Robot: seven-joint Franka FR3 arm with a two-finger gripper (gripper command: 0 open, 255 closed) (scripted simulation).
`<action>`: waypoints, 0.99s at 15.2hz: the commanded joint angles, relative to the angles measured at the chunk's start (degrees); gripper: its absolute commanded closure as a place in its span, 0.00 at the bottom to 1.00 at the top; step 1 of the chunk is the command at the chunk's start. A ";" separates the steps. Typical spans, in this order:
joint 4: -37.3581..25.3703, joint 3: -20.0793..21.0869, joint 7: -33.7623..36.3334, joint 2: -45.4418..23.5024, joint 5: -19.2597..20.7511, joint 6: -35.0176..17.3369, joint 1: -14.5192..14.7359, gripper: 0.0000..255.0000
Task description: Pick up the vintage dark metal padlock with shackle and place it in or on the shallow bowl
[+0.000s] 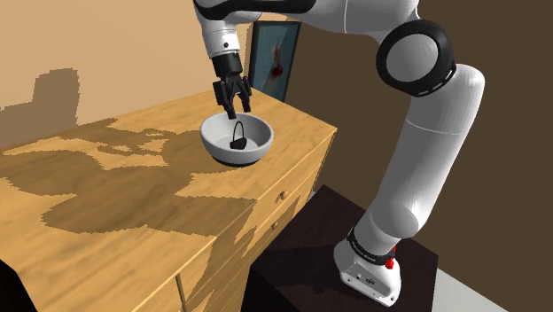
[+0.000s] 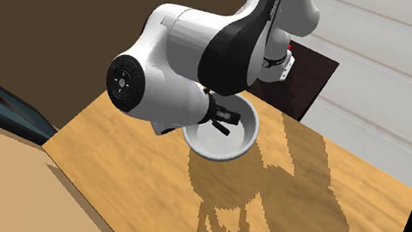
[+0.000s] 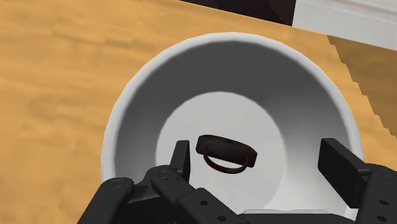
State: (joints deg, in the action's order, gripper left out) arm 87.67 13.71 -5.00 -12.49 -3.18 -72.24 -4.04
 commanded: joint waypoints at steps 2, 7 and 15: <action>0.00 0.00 0.00 0.00 0.00 0.00 0.00 0.00; -15.26 0.09 1.11 -6.31 1.00 9.04 0.78 0.00; -15.24 0.08 1.11 -6.30 1.00 9.02 0.80 0.00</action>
